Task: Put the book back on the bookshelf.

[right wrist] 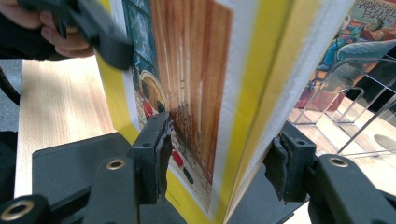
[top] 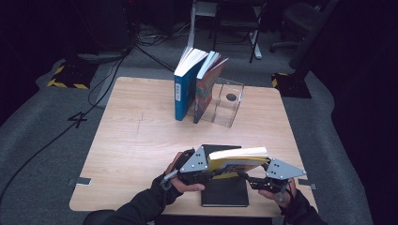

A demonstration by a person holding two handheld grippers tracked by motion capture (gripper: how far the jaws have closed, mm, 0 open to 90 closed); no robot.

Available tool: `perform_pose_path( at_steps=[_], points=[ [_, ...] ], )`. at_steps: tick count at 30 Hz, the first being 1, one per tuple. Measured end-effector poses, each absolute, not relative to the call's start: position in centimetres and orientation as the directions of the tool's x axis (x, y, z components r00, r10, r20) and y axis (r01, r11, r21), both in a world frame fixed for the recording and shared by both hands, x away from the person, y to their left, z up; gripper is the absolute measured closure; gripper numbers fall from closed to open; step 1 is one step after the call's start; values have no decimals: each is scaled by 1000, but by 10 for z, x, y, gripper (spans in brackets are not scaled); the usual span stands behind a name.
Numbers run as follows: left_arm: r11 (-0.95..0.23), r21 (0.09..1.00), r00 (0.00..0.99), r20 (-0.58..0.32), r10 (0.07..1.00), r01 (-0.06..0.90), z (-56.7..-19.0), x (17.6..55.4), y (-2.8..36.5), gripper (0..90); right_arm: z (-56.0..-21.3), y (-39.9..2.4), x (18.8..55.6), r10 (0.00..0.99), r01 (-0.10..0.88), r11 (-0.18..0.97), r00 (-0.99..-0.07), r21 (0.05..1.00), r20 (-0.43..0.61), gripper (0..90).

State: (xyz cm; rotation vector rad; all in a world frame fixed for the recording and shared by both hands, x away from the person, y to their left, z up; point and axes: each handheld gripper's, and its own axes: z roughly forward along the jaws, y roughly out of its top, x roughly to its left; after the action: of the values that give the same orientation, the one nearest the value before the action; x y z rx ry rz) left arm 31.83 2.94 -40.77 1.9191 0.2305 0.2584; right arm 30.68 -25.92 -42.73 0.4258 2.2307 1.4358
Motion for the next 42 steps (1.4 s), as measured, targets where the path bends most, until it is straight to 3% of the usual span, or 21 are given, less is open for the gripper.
perform_pose_path(
  at_steps=[6,12,15,21,34,42],
  points=[
    [-313,949,961,68,268,21,-391,320,24,604,-427,-258,307,488,18,409,-849,912,-202,454],
    [-310,951,963,76,259,8,-378,323,17,659,-426,-259,307,508,11,412,-833,911,-220,435],
    [-309,951,956,76,282,16,-372,327,14,730,-425,-263,308,518,18,407,-828,913,-214,410],
    [-321,946,949,72,308,32,-370,334,15,745,-428,-274,315,542,62,392,-821,918,-177,385],
    [-278,960,894,89,440,41,-350,362,27,748,-435,-290,325,653,104,379,-735,920,-186,386],
    [-266,963,841,106,530,47,-343,379,43,748,-445,-291,336,672,198,424,-723,884,-160,340]
  ],
)
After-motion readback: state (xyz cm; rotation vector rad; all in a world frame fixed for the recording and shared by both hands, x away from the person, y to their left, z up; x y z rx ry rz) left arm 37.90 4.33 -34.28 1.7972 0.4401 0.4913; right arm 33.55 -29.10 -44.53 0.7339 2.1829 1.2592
